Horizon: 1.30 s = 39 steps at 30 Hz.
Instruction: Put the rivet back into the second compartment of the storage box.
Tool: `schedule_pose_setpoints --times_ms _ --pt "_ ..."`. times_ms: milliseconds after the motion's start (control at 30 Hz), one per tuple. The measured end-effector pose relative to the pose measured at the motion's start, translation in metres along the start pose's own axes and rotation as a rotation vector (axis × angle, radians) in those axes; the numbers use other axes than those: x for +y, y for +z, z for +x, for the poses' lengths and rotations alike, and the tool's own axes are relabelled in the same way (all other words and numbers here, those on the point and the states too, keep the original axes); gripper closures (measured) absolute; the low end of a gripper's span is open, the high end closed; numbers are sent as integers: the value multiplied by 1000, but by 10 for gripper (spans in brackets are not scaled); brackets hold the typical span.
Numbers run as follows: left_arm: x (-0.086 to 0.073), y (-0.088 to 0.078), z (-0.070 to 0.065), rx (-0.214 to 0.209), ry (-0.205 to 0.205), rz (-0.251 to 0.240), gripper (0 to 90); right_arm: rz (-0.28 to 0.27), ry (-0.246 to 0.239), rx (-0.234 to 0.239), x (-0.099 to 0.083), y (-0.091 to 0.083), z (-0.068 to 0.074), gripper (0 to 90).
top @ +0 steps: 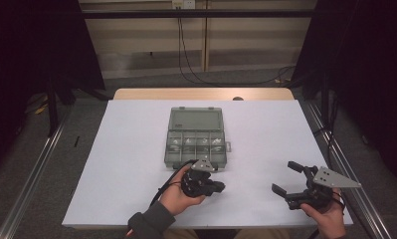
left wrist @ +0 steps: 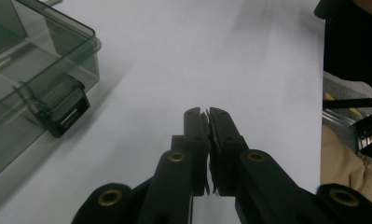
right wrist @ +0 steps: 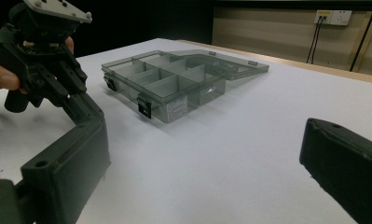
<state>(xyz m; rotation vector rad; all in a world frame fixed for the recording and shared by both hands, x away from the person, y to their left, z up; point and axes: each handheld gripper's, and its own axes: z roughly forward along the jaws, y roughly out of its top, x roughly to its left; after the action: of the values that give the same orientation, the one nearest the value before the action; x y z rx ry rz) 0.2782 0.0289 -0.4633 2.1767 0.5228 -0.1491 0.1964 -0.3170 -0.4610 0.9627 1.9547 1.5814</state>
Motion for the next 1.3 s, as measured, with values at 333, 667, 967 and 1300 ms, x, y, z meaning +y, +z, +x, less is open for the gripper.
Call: schedule_pose_setpoints --times_ms 333,667,967,1300 --pt "6 -9 3 16 -9 -24 869 0 0 1 0 0 0 12" --pt "15 -22 8 39 -14 -62 869 1 -1 -2 0 0 1 12" --pt "18 -32 15 62 -30 -86 869 2 -4 -6 0 0 0 11" --pt "18 -39 27 84 -65 -103 869 -2 0 -10 0 -1 -1 9"
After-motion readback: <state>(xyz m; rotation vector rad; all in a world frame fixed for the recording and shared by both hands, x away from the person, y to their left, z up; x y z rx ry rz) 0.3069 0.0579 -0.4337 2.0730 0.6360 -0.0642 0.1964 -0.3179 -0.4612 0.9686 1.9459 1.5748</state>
